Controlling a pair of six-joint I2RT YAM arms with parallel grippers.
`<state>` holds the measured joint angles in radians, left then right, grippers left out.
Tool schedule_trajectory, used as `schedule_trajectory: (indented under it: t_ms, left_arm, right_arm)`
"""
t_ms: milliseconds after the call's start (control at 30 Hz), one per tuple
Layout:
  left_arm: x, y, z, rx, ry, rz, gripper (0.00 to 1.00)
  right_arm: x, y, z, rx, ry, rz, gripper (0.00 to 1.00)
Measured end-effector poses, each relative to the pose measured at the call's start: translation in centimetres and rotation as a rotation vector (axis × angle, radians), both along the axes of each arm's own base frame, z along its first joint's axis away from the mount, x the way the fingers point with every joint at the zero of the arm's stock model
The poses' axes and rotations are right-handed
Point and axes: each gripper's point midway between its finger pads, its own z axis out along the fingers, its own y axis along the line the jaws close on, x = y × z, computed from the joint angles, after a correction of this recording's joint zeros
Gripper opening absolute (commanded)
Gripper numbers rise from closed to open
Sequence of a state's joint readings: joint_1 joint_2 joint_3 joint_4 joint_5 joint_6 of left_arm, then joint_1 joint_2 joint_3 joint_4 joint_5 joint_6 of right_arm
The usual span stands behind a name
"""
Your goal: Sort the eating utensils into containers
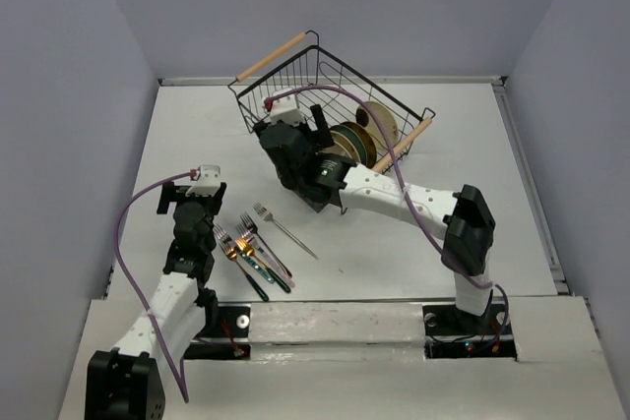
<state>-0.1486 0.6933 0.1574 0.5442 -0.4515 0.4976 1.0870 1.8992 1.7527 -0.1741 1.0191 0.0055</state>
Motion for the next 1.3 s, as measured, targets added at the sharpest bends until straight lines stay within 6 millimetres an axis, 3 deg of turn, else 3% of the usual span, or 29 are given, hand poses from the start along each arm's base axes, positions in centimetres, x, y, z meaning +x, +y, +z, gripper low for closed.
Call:
schedule_trajectory:
  t_ms: [200,600,967,1167,1300]
  left_arm:
    - [0.0,0.0,0.1,0.000,-0.004,0.000,0.99]
    - [0.0,0.0,0.1,-0.001,-0.006,0.000,0.99]
    - [0.0,0.0,0.3,-0.002,-0.011,0.000,0.99]
    - [0.0,0.0,0.3,-0.002,-0.014,0.000,0.99]
    - [0.0,0.0,0.3,-0.002,-0.014,0.000,0.99]
  right_arm:
    - [1.6,-0.7,-2.8,-0.091,0.041,-0.040,0.99]
    - [3.6,-4.3,-2.0,-0.182,0.012,-0.185,0.99]
    - [2.0,-8.0,-3.5,-0.288,0.023,-0.270,0.99]
    - [0.1,-11.4,-1.3,-0.284,-0.003,-0.324,0.99]
    - [-1.2,-12.5,0.5,-0.255,-0.028,-0.341,0.99]
